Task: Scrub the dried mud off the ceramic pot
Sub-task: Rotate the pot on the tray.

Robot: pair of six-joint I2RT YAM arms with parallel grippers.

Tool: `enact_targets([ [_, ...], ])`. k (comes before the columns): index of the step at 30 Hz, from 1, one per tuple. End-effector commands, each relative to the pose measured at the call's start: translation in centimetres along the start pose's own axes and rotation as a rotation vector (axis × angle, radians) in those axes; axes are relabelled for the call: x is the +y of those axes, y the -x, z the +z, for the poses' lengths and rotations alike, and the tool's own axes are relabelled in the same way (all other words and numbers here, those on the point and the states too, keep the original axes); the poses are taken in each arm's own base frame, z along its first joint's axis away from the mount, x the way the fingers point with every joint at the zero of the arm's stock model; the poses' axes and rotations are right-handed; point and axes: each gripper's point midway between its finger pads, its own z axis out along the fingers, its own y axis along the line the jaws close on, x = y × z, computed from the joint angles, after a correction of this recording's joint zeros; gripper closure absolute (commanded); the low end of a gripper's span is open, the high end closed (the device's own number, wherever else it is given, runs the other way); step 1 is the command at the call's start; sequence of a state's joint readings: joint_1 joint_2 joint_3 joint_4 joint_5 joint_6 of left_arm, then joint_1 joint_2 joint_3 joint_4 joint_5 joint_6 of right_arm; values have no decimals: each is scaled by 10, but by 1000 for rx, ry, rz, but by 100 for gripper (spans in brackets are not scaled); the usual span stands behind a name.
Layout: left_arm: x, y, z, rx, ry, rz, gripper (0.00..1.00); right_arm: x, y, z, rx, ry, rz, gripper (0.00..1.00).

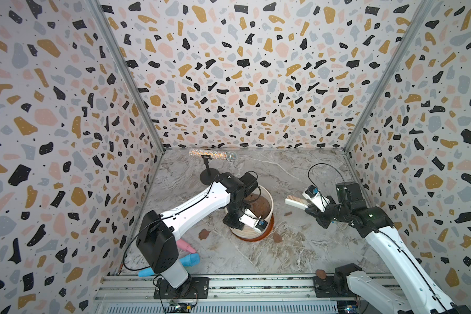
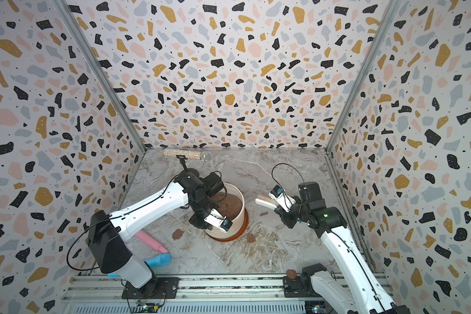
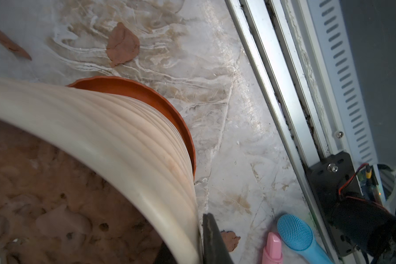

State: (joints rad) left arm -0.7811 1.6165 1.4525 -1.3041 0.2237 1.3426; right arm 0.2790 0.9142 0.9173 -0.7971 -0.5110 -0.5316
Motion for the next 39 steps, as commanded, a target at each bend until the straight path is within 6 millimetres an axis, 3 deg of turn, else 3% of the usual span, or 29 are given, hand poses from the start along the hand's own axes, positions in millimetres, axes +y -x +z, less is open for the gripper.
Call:
enact_targets([
  [1,-50,-21,-11,78,-119,133,88,56,26,-19,-164,292,-172,100],
  [4,-45,-40,-15,114,-71,93,79,68,26,-19,-193,352,-223,100],
  [7,-38,-38,-27,75,-5,31,64,72,22,-16,-161,371,-256,100],
  [9,-35,-26,-37,7,38,-20,59,72,22,-15,-149,368,-266,100],
  [13,-34,17,-56,-234,79,-182,38,68,25,-17,-148,342,-272,100],
  [16,-21,35,-56,-290,117,-322,30,43,21,-11,-80,204,-217,100],
  [20,4,53,-47,-304,197,-472,29,-19,12,-16,42,-140,-133,100],
  [23,18,64,-40,-315,240,-556,30,-44,14,-29,29,-296,-91,100],
  [27,39,64,-32,-267,326,-633,31,-50,12,-32,35,-332,-57,100],
  [30,45,64,-24,-235,355,-651,39,-53,8,-32,47,-348,-31,100],
  [33,34,73,-18,-256,301,-617,57,-51,6,-31,46,-342,-24,100],
  [39,13,76,4,-250,207,-595,59,-52,6,-27,50,-320,-22,100],
])
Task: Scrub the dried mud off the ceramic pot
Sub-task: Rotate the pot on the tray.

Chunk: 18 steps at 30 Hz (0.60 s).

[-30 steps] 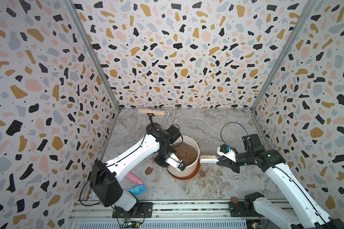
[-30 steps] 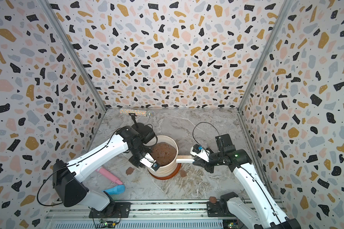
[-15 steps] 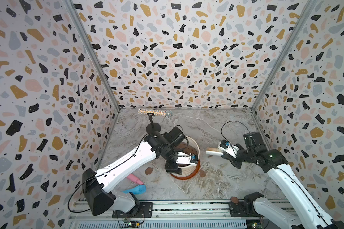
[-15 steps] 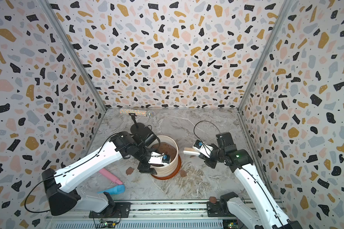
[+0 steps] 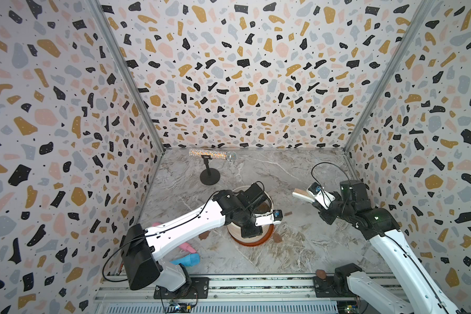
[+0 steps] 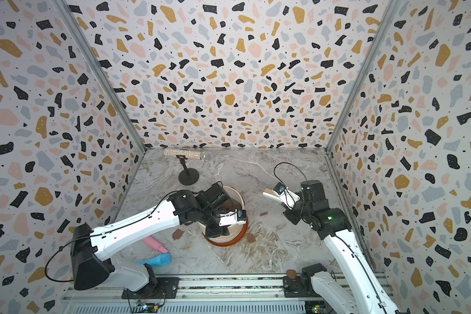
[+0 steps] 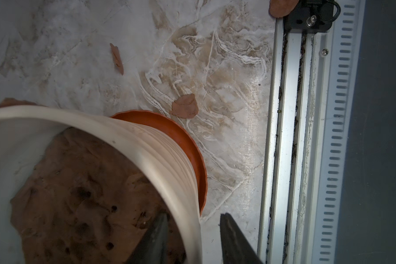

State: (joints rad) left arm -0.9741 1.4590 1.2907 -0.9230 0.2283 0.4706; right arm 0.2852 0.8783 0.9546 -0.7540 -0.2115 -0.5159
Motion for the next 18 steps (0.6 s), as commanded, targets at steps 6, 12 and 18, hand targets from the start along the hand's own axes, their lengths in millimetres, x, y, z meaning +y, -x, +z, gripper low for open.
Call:
enact_targets([
  [6,-14,-13,1,28,-45,48,85,2,12,1,-42,42,-10,100],
  [12,-15,-28,-8,89,-35,174,97,33,22,-4,-90,239,-106,100],
  [18,-10,-50,-25,80,-121,294,97,83,33,-33,-169,565,-243,100],
])
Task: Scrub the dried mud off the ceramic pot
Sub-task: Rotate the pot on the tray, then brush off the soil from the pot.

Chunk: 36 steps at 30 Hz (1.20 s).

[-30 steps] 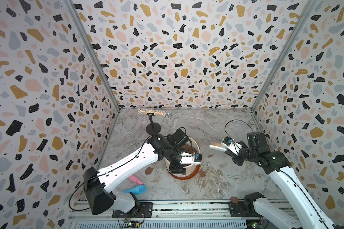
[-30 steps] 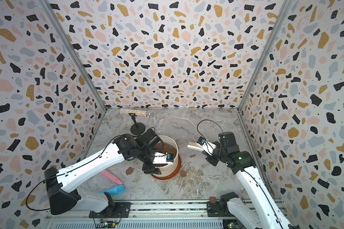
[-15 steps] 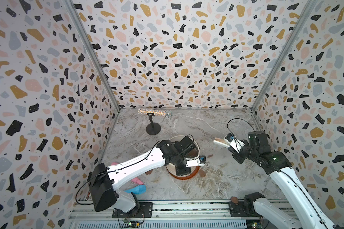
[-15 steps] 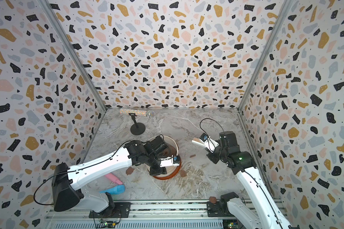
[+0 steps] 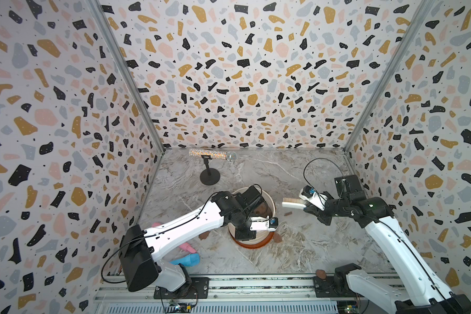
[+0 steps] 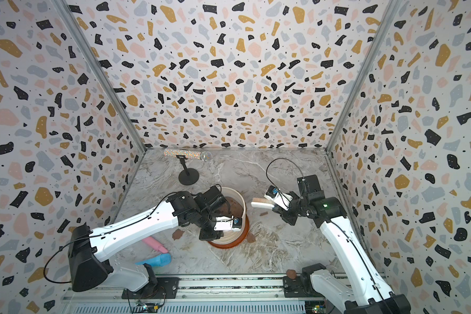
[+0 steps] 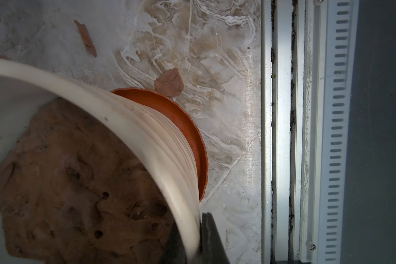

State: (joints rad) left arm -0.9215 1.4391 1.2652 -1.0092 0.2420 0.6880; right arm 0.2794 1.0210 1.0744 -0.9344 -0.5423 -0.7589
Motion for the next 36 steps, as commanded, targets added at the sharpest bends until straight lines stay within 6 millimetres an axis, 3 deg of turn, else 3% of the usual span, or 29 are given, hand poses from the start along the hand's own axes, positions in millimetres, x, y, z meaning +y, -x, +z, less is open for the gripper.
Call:
enact_targets([
  [1,-11,-27,-24,5,-89,177,97,47,22,-16,-113,235,-107,100],
  [4,-7,-56,-34,59,-117,260,95,65,24,-15,-143,330,-144,100],
  [10,-20,-112,-42,195,-246,510,95,85,20,-3,-104,422,-246,100],
  [14,-2,-140,-39,289,-240,600,90,90,16,12,-35,447,-342,100],
  [17,14,-146,-43,333,-206,624,82,89,21,22,-42,453,-376,100],
  [22,26,-113,-64,216,-113,564,55,85,33,38,-63,453,-390,100],
  [28,-3,-51,-91,-108,-115,409,35,79,45,54,-61,467,-400,100],
  [31,-10,-36,-81,-136,-116,318,34,70,46,65,-32,463,-368,100],
  [36,-6,-22,-52,-131,-79,194,34,62,46,82,5,488,-305,100],
])
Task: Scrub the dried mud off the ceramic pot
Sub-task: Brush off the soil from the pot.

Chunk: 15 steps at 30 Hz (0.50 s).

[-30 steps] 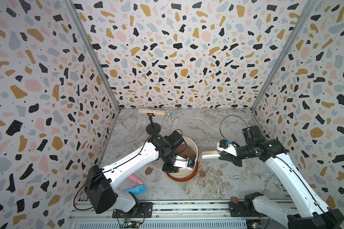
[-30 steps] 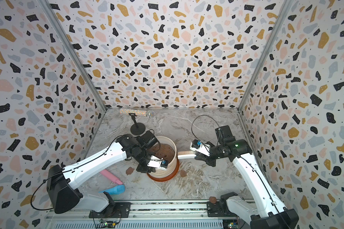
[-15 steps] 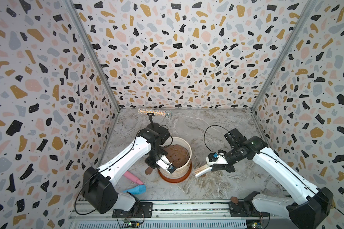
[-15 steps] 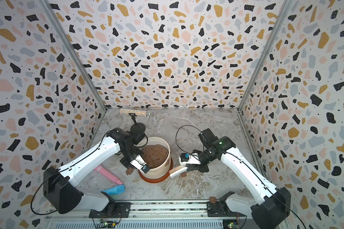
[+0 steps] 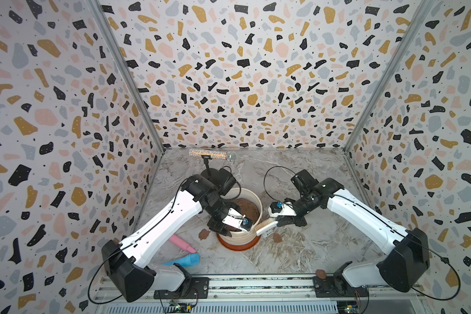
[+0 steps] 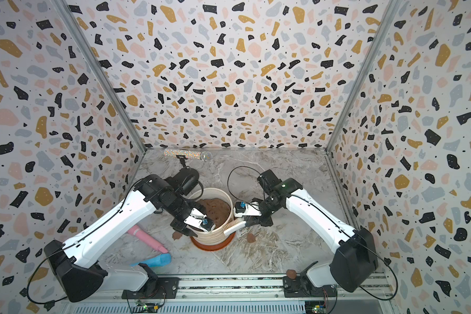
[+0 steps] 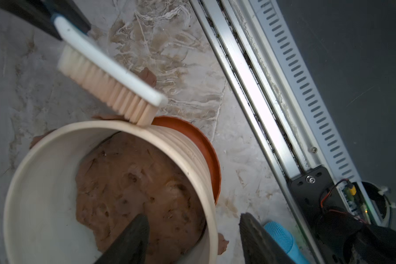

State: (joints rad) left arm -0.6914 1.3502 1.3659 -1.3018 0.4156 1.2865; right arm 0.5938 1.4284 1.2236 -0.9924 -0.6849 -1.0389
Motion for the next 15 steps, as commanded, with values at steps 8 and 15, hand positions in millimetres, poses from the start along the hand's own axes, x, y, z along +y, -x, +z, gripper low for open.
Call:
enact_targets([
  [8,14,5,43,-12,60,-237,37,-24,-24,-16,14,-73,165,100],
  [15,8,3,48,-4,45,-220,41,-14,-36,-30,1,-104,220,100],
])
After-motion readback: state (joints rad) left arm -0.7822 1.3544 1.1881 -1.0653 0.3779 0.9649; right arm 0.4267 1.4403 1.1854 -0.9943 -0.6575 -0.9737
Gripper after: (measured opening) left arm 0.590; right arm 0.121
